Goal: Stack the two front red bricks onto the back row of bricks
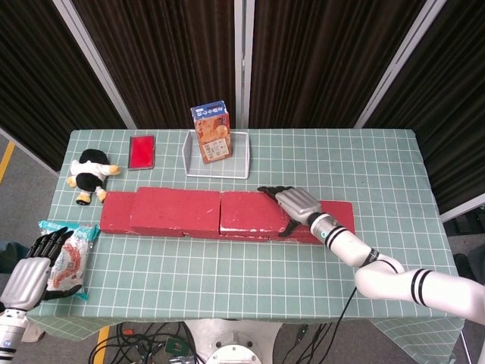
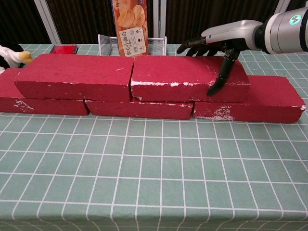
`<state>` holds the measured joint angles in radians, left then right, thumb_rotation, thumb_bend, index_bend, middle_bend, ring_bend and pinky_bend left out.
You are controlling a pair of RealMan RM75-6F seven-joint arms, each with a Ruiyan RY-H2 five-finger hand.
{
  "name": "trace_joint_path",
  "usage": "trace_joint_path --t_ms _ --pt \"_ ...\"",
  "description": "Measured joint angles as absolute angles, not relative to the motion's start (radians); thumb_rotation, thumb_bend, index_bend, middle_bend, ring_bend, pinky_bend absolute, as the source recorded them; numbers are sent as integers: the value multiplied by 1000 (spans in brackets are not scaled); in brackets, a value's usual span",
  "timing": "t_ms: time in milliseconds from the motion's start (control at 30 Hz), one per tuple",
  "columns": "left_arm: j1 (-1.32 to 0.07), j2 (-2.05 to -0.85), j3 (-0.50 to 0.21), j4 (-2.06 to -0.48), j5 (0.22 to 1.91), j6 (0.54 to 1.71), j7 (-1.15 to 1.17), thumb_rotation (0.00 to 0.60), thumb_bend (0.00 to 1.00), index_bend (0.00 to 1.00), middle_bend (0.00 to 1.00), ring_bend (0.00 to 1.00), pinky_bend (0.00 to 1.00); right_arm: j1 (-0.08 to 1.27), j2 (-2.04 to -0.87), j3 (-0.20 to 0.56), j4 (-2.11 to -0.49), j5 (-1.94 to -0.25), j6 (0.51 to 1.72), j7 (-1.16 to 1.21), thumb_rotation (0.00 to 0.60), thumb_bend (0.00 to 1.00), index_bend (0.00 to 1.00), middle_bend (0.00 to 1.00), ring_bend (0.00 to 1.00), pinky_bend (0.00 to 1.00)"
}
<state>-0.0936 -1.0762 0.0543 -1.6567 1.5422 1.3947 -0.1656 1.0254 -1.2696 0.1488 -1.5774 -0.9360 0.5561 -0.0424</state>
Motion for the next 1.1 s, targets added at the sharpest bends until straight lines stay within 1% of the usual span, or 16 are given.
trace_joint_path --t_ms 1100 --pt "-97 -1077 62 -1646 1544 1371 -187 600 67 31 0 0 0 1041 -1273 128 -1599 -884 581 -72 600 0 0 102 98 161"
